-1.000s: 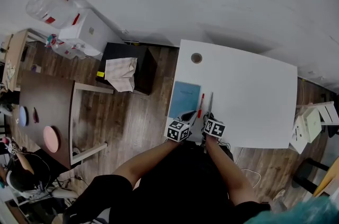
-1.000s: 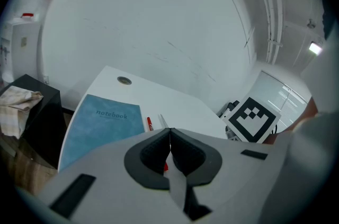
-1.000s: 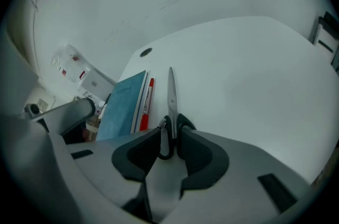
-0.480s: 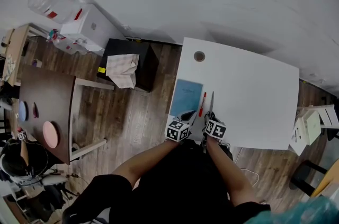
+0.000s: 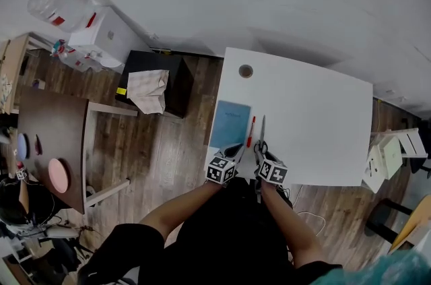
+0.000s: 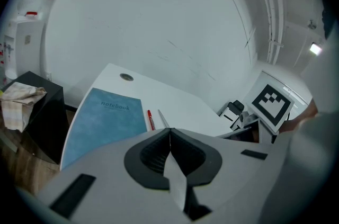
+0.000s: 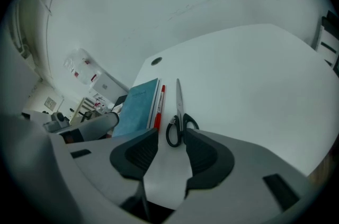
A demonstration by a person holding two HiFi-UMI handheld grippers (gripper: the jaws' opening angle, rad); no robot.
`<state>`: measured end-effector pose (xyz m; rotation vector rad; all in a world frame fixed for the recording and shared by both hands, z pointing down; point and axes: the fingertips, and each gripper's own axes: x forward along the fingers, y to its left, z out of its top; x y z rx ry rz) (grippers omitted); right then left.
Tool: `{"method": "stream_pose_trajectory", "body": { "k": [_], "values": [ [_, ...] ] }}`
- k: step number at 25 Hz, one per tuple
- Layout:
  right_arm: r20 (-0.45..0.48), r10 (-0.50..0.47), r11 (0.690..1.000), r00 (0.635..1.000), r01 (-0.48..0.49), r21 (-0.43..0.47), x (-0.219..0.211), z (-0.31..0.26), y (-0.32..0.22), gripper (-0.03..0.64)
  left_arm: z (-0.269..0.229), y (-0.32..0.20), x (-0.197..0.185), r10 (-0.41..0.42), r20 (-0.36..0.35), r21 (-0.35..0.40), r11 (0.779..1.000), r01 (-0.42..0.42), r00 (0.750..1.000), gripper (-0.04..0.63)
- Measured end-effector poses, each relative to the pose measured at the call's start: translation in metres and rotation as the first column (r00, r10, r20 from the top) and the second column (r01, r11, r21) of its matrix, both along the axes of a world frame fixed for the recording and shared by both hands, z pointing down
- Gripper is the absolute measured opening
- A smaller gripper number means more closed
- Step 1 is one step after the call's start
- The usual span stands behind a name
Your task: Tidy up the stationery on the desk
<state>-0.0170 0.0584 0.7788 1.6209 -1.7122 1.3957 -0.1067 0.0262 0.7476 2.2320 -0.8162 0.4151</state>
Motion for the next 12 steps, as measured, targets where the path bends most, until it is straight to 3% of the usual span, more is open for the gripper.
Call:
{"method": "stream_pose_trajectory", "body": {
  "k": [5,8,12],
  "values": [
    [0.015,-0.055,0.998,0.998,0.055,0.026,0.005,-0.021,0.011,0.158,-0.009,0.017,0.008,-0.010,-0.017,0.003,1.000,0.010,1.000,0.014],
    [0.008,-0.147,0.986,0.989,0.146,0.076,0.005,-0.037,0.021,0.156,-0.018,0.036,0.019,-0.009,-0.017,0.014,1.000,0.009,1.000,0.014],
    [-0.006,-0.239,0.951,0.971,0.235,0.200,0.010,-0.079,0.039,0.065,-0.046,0.065,0.038,0.005,-0.001,0.077,0.997,-0.005,1.000,0.014]
  ]
}}
